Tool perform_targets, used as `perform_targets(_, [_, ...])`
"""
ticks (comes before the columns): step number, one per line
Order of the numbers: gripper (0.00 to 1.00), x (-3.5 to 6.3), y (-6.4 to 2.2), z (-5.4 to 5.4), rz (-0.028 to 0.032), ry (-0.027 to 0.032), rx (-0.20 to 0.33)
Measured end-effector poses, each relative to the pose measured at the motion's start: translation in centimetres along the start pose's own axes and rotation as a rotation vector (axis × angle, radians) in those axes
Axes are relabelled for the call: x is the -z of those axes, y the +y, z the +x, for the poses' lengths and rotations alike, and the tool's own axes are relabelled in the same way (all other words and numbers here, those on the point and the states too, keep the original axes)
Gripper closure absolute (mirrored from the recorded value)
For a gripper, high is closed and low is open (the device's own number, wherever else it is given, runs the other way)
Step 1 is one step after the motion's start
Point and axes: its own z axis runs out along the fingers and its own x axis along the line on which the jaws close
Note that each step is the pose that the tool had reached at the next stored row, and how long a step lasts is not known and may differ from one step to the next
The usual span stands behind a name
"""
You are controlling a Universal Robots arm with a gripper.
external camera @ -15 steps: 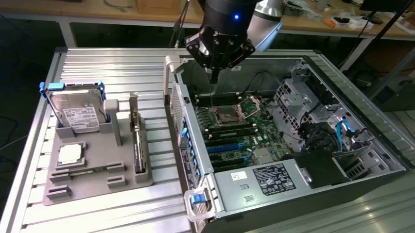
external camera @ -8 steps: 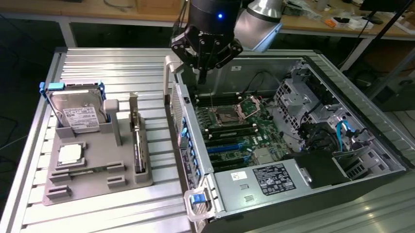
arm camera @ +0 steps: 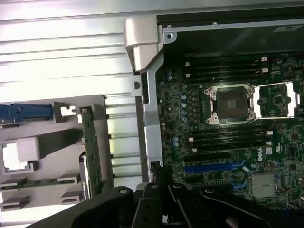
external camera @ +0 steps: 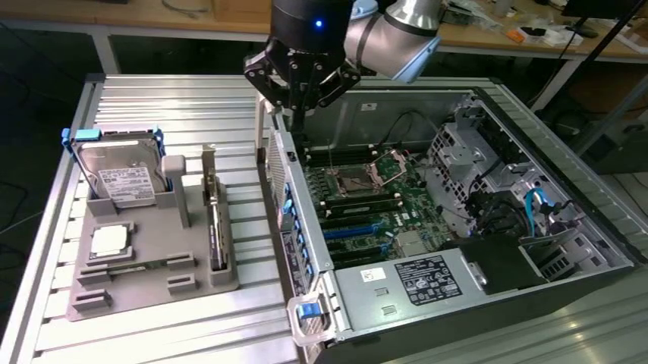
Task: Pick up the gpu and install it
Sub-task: 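Reach for the gpu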
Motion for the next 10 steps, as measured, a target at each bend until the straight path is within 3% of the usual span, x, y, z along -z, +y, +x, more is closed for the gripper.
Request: perform_targets(10, [0.89,0.08,-0.28,2.9,0.0,-0.0001,0.0])
